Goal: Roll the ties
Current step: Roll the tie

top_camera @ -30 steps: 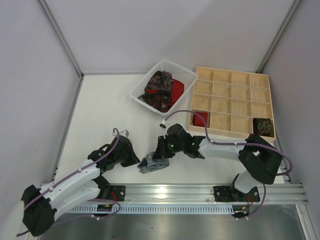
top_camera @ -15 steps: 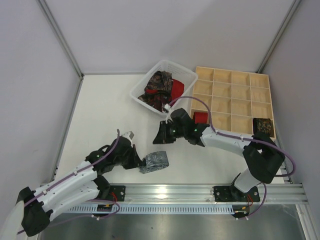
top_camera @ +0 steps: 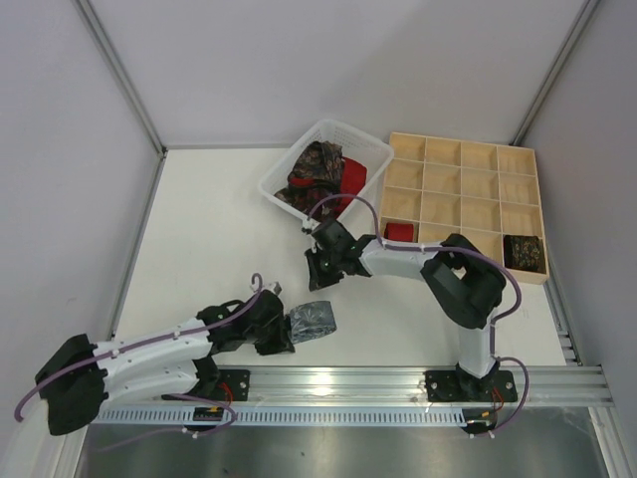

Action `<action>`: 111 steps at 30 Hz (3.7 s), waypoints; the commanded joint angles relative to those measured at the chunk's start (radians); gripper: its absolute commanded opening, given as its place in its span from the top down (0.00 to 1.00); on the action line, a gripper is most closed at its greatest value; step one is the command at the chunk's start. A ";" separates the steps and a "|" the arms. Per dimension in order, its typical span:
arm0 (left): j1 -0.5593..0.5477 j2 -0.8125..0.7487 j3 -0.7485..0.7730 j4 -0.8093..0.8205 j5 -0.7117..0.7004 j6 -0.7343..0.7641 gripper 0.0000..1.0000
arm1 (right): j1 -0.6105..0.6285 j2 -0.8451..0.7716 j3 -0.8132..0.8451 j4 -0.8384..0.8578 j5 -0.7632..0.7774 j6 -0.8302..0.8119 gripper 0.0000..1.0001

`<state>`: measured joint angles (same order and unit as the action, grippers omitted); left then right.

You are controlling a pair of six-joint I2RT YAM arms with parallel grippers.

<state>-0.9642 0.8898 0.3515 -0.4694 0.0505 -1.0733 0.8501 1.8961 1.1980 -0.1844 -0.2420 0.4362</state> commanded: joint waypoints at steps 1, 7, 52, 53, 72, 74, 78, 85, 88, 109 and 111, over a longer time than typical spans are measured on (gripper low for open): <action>-0.010 0.090 -0.006 0.092 -0.017 -0.028 1.00 | 0.044 0.040 0.058 -0.076 0.056 -0.097 0.92; 0.007 0.250 0.026 0.104 -0.049 0.016 1.00 | 0.052 0.054 0.003 -0.060 0.046 -0.099 0.94; 0.117 0.311 0.156 0.011 -0.029 0.116 0.99 | 0.316 -0.058 -0.097 -0.225 0.400 0.412 0.95; 0.119 0.279 0.152 -0.020 -0.043 0.116 0.99 | 0.299 -0.090 -0.122 -0.227 0.405 0.406 0.95; 0.217 -0.086 0.294 -0.155 -0.163 0.226 1.00 | 0.167 -0.437 -0.296 -0.271 0.342 0.259 0.71; 0.258 -0.046 0.335 -0.082 -0.089 0.316 1.00 | 0.159 -0.469 -0.333 -0.253 0.297 0.277 0.70; 0.301 0.138 0.484 -0.055 0.061 0.430 1.00 | 0.164 -0.509 -0.429 -0.146 0.156 0.401 0.79; 0.312 0.420 0.524 -0.058 0.052 0.467 0.99 | 0.334 -0.592 -0.626 0.092 0.240 0.694 1.00; 0.311 0.489 0.504 -0.060 -0.015 0.466 1.00 | 0.400 -0.556 -0.660 0.173 0.288 0.789 1.00; 0.314 0.385 0.314 -0.078 -0.191 0.346 1.00 | 0.357 -0.305 -0.752 0.629 0.219 1.194 1.00; 0.315 0.301 0.317 -0.148 -0.254 0.314 1.00 | 0.313 -0.308 -0.744 0.628 0.204 1.178 1.00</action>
<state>-0.6586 1.3079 0.6662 -0.5308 -0.0658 -0.6941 1.2091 1.5803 0.4557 0.3908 -0.0414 1.5806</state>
